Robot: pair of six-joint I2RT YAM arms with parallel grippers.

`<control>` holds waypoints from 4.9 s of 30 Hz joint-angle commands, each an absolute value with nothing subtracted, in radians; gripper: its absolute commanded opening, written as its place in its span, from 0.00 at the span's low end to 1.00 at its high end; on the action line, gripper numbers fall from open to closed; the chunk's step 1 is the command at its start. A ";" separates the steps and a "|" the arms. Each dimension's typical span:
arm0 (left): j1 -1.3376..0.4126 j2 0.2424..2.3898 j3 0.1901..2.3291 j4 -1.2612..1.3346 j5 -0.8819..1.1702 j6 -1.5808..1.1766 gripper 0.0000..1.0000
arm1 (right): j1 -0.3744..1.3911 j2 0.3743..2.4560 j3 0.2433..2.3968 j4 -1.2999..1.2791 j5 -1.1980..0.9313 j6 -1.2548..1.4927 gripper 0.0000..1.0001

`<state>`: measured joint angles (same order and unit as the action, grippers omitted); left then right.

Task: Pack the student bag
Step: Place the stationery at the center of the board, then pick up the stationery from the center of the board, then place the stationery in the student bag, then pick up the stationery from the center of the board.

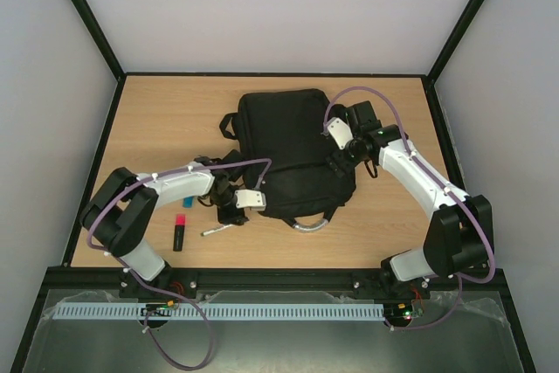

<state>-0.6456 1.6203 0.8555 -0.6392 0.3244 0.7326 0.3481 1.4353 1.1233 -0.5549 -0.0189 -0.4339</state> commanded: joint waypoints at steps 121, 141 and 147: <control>-0.780 1.431 1.207 -0.485 0.113 0.792 0.46 | 0.568 1.652 1.517 -0.738 -0.281 -0.534 0.01; -0.472 1.272 0.976 -0.523 0.044 0.350 0.50 | 0.569 1.677 1.285 -0.714 -0.381 -0.506 0.01; -0.299 1.448 1.071 -0.550 0.132 0.181 0.47 | 0.569 1.680 1.259 -0.710 -0.374 -0.499 0.01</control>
